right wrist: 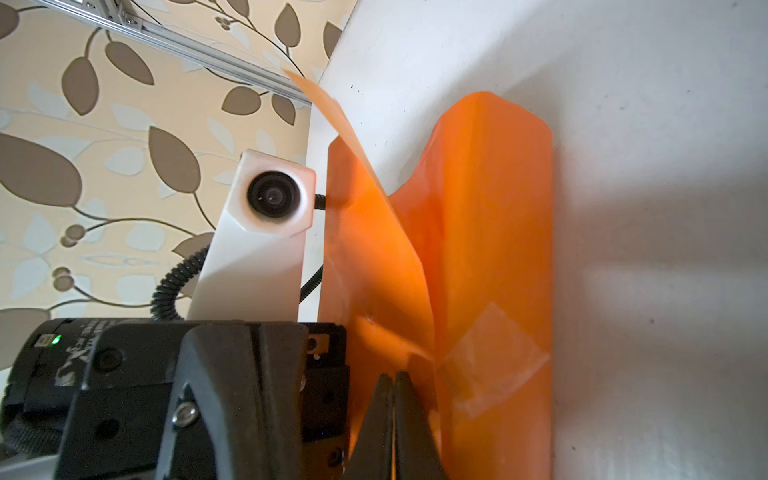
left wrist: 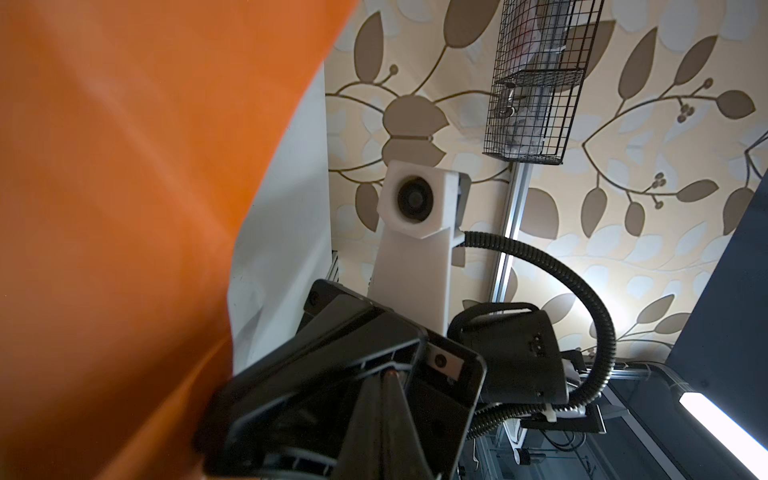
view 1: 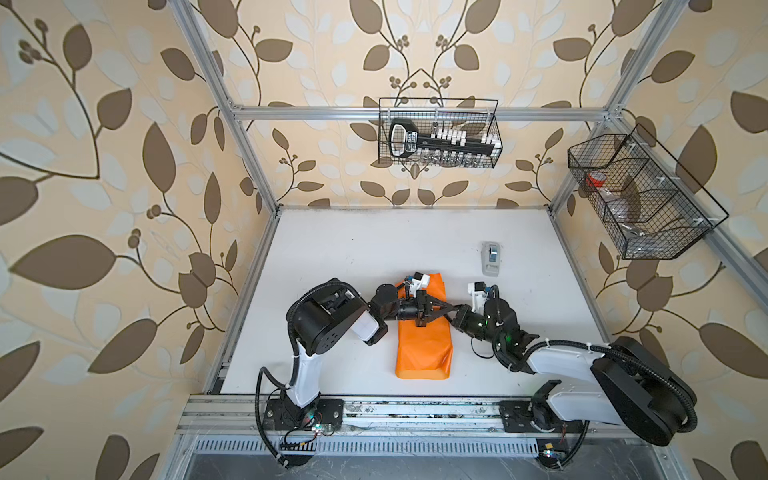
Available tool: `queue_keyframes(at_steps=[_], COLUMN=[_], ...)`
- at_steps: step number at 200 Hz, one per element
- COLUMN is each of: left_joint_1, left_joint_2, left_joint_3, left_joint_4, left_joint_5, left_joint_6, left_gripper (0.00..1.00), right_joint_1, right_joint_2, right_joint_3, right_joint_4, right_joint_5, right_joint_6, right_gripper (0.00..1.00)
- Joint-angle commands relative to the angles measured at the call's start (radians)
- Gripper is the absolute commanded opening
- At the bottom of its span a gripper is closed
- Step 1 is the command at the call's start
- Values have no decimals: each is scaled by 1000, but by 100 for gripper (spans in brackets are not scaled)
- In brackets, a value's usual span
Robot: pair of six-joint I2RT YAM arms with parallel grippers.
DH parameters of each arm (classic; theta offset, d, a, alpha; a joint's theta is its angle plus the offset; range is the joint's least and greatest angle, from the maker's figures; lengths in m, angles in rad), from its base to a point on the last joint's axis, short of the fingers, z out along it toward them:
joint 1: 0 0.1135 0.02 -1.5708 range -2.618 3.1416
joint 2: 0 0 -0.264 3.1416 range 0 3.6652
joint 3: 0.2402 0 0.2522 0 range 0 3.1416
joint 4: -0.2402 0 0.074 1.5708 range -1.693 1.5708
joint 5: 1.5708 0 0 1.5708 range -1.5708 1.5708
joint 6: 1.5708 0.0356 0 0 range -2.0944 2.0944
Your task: Wrap the gift box in paper
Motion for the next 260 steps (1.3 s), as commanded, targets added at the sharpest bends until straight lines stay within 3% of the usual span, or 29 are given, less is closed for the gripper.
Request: queue_keyframes(at_steps=[1,28,45,101,211,260], left_joint_1=[-12,-12,-12,-12,-13,-14], left_joint_2=[19,15,12,13,13,10], left_joint_3=[-3,-6,-6,-8,-5,0], left_joint_4=[-1,-1,-2,0,0,-1], left_joint_5=[-9,-9,-9,-11,-9,-9], left_joint_6=[-8,-8,-8,-8,-12,-15], left_gripper=[0,0,0,0,0,0], right_joint_1=[9,3,-17,-90,-101,-66], right_joint_2=[-7,-26,-66,-219,-31,3], right_joint_3=[-12,-26,-24,33,45,41], right_joint_4=[13,24,5,-236,-72,-57], right_joint_5=[-2,0,-4,-2,-70,-40], right_joint_6=[12,19,15,-68,-20,-12], right_gripper=[7,8,14,19,6,3])
